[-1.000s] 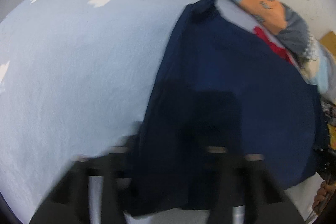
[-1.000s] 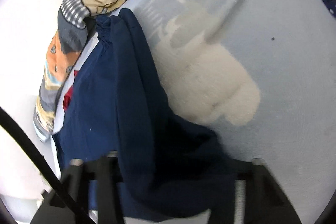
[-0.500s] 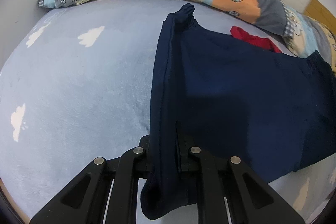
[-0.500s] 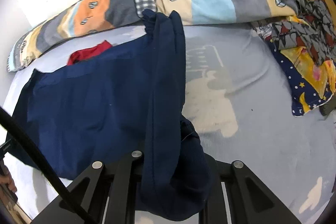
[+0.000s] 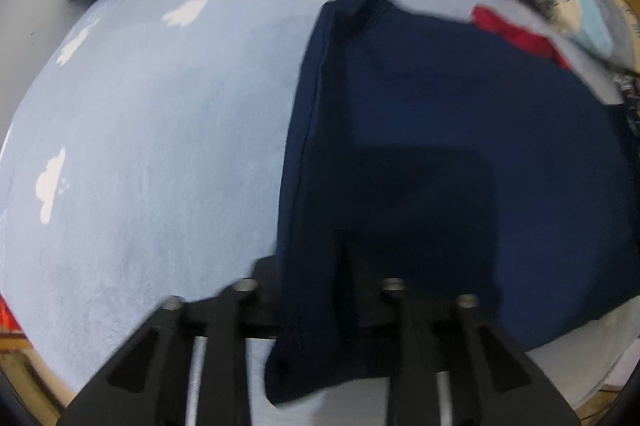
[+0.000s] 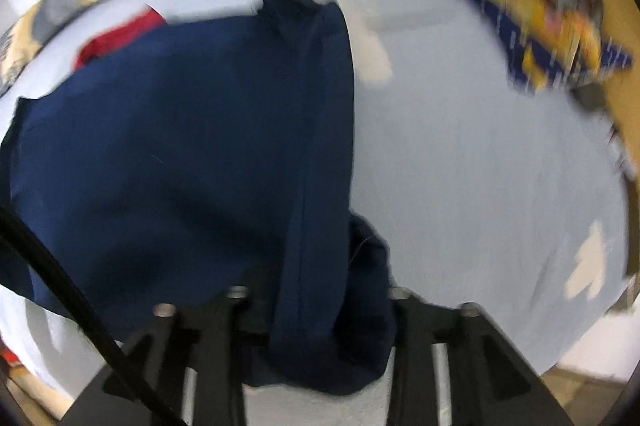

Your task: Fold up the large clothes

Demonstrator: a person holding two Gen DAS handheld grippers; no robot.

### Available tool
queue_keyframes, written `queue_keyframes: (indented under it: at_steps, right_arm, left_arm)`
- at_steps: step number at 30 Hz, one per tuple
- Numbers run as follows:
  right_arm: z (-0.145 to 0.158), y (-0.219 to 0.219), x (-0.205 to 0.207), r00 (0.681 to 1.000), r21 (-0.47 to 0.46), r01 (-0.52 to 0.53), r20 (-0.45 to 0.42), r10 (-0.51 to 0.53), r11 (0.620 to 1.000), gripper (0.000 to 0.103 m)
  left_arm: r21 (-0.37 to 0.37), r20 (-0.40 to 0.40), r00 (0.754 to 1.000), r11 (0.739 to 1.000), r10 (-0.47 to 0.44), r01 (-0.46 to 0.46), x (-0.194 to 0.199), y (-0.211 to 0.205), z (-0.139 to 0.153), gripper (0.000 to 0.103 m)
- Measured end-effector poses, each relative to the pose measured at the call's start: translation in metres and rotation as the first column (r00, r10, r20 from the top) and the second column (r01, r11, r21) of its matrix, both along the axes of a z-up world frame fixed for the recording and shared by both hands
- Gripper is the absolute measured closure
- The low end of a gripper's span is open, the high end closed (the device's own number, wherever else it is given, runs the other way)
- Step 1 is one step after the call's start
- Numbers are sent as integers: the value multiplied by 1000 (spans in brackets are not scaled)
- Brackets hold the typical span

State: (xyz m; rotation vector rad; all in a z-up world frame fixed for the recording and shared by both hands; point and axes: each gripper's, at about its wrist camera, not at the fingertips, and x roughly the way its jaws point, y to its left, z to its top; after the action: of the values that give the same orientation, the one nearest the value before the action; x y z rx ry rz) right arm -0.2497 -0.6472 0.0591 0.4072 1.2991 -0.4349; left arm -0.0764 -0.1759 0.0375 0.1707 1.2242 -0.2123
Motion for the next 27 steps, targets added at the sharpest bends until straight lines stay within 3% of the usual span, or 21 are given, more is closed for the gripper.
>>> queue_keyframes:
  at_steps: [1, 2, 6, 8, 10, 12, 17, 22, 24, 25, 27]
  right_arm:
    - [-3, -9, -5, 1000, 34, 28, -1, -28, 999, 47]
    - [0, -18, -10, 998, 38, 61, 3, -62, 997, 42]
    - [35, -32, -21, 998, -143, 58, -3, -59, 988, 39]
    - [68, -30, -18, 998, -238, 35, 63, -21, 971, 39]
    - [87, -23, -7, 989, -264, 4, 141, 34, 965, 34]
    - [92, -12, 21, 975, -231, -72, 189, 117, 970, 33]
    - [57, 9, 114, 953, -103, -176, 230, 195, 979, 34]
    - [16, -18, 171, 976, -108, -128, 161, 144, 986, 38]
    - [-3, -43, 179, 990, -96, -69, 117, 80, 993, 38]
    - [-17, -55, 183, 995, -53, -66, 75, 70, 996, 38]
    - [-21, -58, 188, 995, -43, -87, 53, 89, 995, 38]
  left_arm:
    - [1, 4, 1000, 1000, 20, -20, 2, 8, 1, 53]
    - [8, 19, 999, 999, 36, -36, 2, 15, 5, 48]
    - [96, 133, 988, 991, 82, -96, 0, 44, 36, 45]
    - [111, 184, 980, 989, 72, -94, 0, 45, 50, 44]
    - [108, 251, 967, 992, 33, -62, 1, 34, 65, 41]
    - [102, 293, 955, 995, -38, 8, 9, 7, 72, 34]
    - [77, 294, 938, 983, -182, 167, 51, -69, 54, 34]
    - [174, 250, 931, 958, -266, 227, 105, -111, 4, 33]
    - [185, 182, 950, 958, -254, 220, 124, -111, -20, 17]
    - [150, 176, 961, 971, -211, 186, 132, -104, -24, 4]
    - [60, 111, 985, 990, -132, 126, 146, -91, -28, 0]
